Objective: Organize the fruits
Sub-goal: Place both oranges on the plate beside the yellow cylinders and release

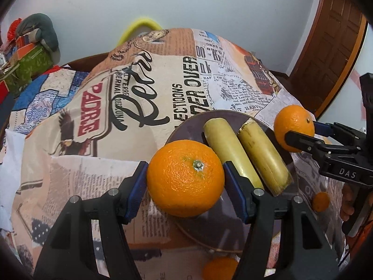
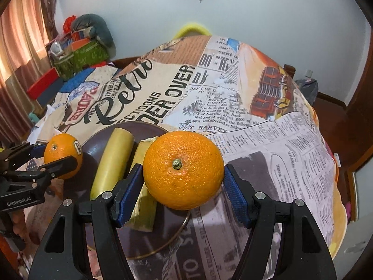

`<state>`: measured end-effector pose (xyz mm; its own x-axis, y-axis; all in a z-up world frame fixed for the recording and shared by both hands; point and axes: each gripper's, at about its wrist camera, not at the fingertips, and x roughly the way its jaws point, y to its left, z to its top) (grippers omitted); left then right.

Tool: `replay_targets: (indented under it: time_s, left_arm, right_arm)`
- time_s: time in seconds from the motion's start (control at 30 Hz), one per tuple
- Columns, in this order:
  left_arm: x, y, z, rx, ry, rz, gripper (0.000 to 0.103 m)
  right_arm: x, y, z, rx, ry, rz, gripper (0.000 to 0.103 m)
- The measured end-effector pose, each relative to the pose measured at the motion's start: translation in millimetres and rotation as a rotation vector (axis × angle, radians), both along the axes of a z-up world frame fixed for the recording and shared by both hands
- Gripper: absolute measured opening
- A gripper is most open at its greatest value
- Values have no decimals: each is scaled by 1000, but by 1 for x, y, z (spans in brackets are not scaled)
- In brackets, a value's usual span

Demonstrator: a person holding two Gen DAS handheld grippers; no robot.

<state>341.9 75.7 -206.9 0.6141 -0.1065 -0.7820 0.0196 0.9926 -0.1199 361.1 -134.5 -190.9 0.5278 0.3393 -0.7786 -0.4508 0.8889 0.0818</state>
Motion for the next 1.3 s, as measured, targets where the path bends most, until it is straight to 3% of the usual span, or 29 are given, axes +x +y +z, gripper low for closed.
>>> replay_targets:
  time_s: [0.3,0.47,0.83,1.07,1.3]
  left_arm:
    - [17,-1,-11,7,33,-4,64]
    - [20,-4,-10,29,27,-4,64]
    - [24,-1,-10,7,47,15,67]
    - [11,-1,8,4,15,19,71]
    - [-15,-5,38,16,-40,14,71]
  right_arm:
    - [12,19,-11,-51,30,26,66]
    - [13,26,-13,-29,61,58,66]
    - [13,31,-16,-56,76,65,68]
    - [6,26,-6,-35,66,60,69]
    - [-18,20,28,-5,-4,60,70]
